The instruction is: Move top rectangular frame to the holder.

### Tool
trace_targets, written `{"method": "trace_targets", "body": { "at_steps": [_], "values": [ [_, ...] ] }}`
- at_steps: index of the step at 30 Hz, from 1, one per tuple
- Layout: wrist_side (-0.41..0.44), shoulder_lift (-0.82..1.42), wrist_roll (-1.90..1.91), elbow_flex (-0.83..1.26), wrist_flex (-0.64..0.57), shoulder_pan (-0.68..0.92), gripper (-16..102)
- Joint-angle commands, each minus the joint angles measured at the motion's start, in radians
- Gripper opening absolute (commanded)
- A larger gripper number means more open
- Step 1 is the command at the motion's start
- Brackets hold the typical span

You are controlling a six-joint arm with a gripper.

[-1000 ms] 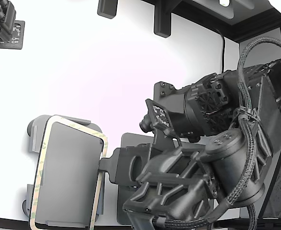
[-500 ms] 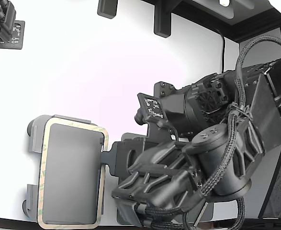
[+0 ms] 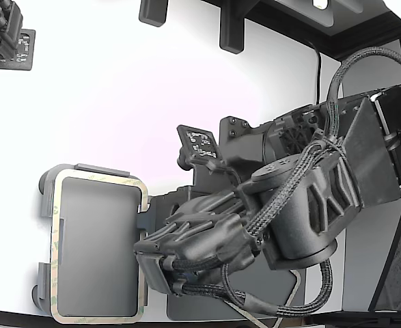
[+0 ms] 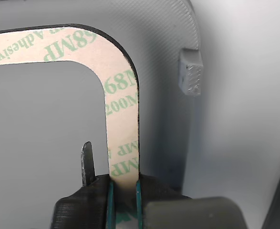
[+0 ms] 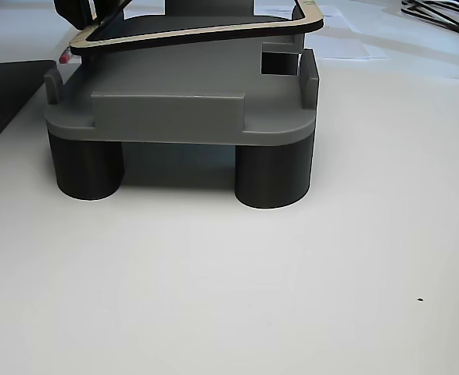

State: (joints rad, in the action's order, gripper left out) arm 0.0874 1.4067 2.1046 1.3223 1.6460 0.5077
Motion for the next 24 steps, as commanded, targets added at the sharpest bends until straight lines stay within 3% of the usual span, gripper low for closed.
{"method": "trace_targets", "body": {
  "at_steps": [1, 24],
  "values": [
    [-0.003, 0.025, 0.017, -0.014, 0.008, -0.018, -12],
    [-0.041, 0.011, 0.026, 0.028, -0.018, -0.04, -12]
  ]
}}
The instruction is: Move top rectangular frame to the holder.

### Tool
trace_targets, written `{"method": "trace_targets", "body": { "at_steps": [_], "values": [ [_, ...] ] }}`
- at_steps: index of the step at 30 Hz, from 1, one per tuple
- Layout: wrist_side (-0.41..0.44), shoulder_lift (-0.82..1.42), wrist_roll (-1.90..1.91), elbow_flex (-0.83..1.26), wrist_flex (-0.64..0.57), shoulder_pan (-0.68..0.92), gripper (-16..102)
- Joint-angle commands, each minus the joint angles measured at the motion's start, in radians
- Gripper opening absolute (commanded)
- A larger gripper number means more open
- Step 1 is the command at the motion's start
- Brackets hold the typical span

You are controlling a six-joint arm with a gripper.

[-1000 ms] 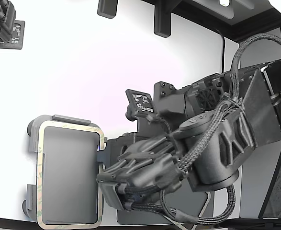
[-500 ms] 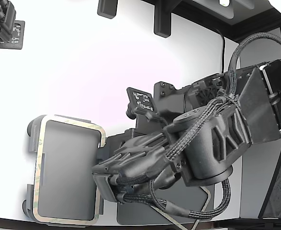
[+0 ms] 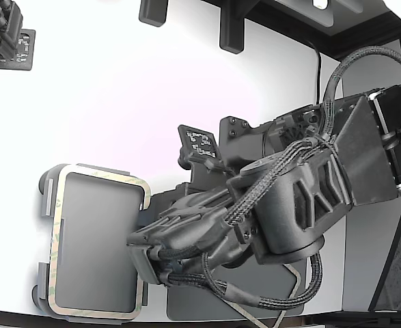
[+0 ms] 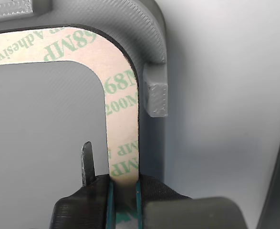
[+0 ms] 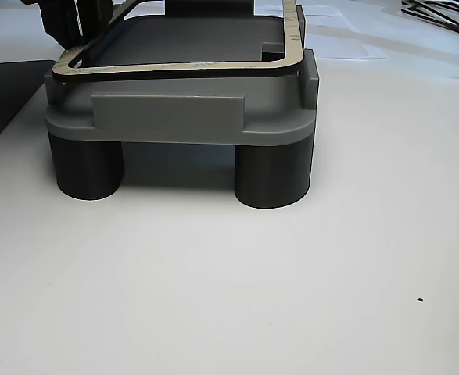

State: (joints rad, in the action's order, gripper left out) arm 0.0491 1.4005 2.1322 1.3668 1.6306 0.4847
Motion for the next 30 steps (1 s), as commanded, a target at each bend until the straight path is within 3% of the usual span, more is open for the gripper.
{"method": "trace_targets", "body": {
  "at_steps": [1, 28, 30],
  "values": [
    [-0.003, 0.017, -0.003, -0.017, -0.003, -0.018, -12],
    [-0.009, 0.026, -0.021, 0.04, -0.051, -0.018, -12],
    [-0.008, 0.026, -0.028, 0.04, -0.054, -0.018, -8]
  ]
}}
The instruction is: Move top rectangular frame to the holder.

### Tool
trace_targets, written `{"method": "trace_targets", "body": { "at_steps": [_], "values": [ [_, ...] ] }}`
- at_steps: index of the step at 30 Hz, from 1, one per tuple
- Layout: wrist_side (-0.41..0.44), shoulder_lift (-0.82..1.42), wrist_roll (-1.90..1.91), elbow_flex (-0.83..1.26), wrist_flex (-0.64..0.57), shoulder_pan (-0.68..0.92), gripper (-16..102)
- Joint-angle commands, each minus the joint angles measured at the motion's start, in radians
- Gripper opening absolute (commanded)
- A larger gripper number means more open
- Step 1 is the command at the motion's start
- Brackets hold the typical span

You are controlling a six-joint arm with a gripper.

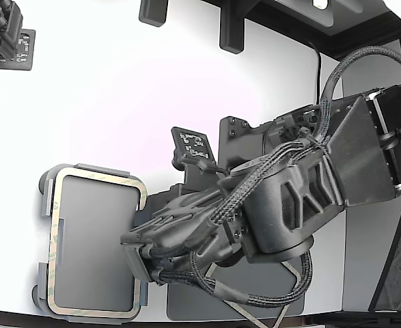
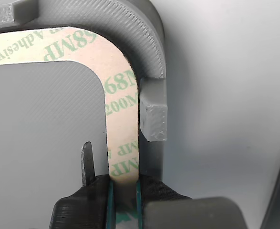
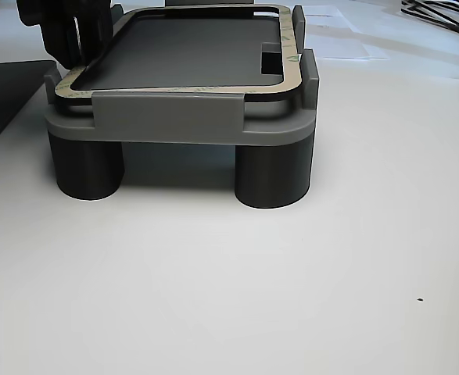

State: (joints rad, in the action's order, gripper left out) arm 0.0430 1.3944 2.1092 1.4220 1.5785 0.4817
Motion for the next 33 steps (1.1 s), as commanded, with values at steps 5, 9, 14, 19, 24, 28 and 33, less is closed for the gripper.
{"method": "trace_targets", "body": {
  "at_steps": [5, 9, 14, 19, 24, 28, 33],
  "values": [
    [-0.002, 0.037, -0.002, -0.008, -0.025, -0.015, 90],
    [0.002, 0.055, 0.046, -0.015, -0.025, -0.015, 100],
    [0.101, 0.087, 0.025, -0.072, -0.055, -0.002, 100],
    [0.267, 0.169, -0.129, -0.143, -0.123, 0.021, 100],
    [0.405, 0.337, -0.684, 0.017, -0.295, -0.002, 96],
    [0.466, 0.522, -1.197, 0.195, -0.443, -0.057, 98],
    [0.403, 0.784, -1.652, 0.454, -0.583, -0.173, 99]
  ]
}}
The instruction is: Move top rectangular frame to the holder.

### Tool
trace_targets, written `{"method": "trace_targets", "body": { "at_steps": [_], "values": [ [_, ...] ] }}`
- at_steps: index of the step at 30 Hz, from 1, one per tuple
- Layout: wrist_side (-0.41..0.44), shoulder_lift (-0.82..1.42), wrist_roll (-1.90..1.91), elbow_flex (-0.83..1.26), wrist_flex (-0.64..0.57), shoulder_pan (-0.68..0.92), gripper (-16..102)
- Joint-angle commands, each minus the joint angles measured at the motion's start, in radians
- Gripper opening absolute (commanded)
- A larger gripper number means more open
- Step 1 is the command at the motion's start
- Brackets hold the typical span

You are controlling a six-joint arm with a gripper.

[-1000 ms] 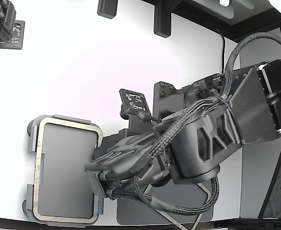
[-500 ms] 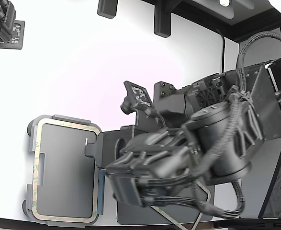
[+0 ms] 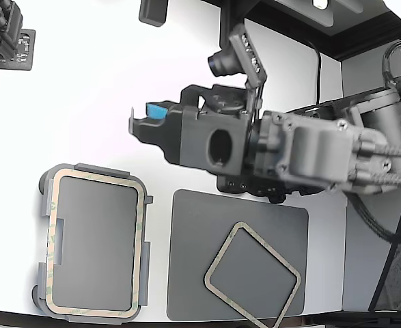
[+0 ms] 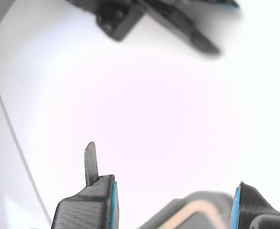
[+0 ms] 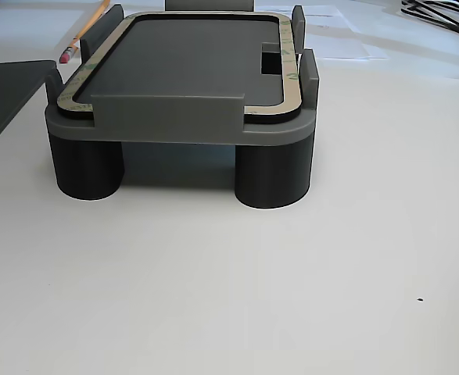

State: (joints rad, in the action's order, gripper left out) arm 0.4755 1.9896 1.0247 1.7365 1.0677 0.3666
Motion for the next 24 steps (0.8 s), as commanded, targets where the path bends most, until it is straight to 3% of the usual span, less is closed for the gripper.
{"method": "trace_targets", "body": {
  "at_steps": [1, 8, 15, 19, 24],
  "values": [
    [-0.058, 0.242, -0.638, 0.186, -0.084, -0.087, 99],
    [-0.179, 0.615, -0.873, 0.503, -0.1, -0.236, 100],
    [-0.209, 0.956, -0.87, 0.798, -0.104, -0.268, 100],
    [-0.202, 0.965, -0.848, 0.844, -0.061, -0.278, 99],
    [-0.238, 0.959, -0.854, 0.9, -0.091, -0.304, 99]
  ]
}}
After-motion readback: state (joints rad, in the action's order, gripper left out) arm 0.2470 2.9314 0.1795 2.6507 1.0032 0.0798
